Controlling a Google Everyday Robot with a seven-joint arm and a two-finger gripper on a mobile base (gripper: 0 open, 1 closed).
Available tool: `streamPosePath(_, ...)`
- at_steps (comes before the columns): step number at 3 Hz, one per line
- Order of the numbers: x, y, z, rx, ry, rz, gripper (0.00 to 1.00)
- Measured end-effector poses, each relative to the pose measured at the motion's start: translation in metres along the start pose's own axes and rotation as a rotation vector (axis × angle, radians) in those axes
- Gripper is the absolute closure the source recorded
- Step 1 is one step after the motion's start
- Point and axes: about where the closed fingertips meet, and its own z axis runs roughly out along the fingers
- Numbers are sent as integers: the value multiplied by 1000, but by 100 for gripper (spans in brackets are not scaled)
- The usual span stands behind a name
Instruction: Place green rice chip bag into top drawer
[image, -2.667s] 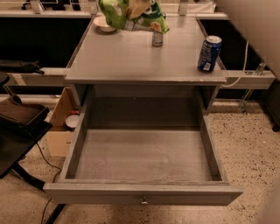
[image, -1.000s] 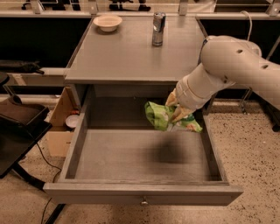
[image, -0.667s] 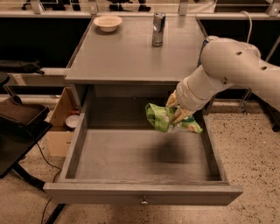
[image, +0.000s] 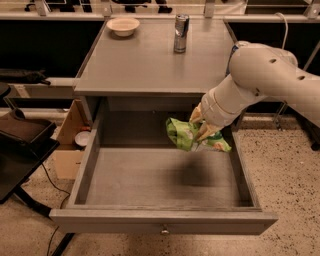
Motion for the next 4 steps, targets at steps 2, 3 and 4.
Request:
streamPosePath(2, -2, -1, 1, -5, -12, -10, 15)
streamPosePath(3, -6, -5, -12, 1, -22, -50, 0)
streamPosePath(4, -9, -4, -44, 40, -25, -89, 0)
